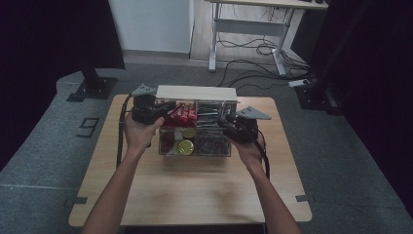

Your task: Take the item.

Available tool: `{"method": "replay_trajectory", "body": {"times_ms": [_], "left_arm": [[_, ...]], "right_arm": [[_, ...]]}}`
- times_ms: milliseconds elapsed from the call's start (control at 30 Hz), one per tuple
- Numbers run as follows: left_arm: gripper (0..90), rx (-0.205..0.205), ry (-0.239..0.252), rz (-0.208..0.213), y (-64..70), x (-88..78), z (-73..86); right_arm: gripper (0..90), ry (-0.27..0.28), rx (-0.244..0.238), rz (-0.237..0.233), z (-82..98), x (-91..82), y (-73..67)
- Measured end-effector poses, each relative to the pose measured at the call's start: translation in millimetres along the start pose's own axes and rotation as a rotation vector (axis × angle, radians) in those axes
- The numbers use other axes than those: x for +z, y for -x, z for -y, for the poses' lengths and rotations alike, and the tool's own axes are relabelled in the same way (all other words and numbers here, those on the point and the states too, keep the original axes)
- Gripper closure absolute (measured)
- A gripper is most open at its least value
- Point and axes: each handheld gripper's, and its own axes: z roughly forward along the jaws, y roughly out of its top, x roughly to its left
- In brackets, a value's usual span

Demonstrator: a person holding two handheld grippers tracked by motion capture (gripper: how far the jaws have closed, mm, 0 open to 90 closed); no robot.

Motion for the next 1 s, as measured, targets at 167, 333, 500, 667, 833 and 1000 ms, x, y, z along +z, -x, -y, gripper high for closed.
{"method": "replay_trajectory", "body": {"times_ms": [167,333,500,667,833,1000], "left_arm": [[90.0,0.002,-0.001,-0.003,0.3,-0.2,-0.1],[90.0,0.006,-0.001,-0.006,0.9,0.5,0.3],[90.0,0.005,-0.001,-0.006,1.0,0.9,0.3],[90.0,0.006,-0.003,-0.006,1.5,1.9,0.4],[90.0,0.004,-0.003,-0.005,1.7,2.4,0.3],[90.0,0.013,-0.002,-0.014,2.9,2.6,0.6]], "right_arm": [[60.7,-0.002,-0.007,0.017,-1.4,3.8,-0.1],[61.0,-0.009,-0.029,0.042,-1.6,7.0,-0.2],[61.5,-0.022,-0.041,0.056,-1.2,10.8,0.0],[63.2,-0.027,-0.054,0.077,-1.5,13.8,1.1],[65.8,-0.028,-0.065,0.084,-2.4,16.2,0.0],[67.0,-0.036,-0.064,0.092,-1.7,20.3,-1.1]]}}
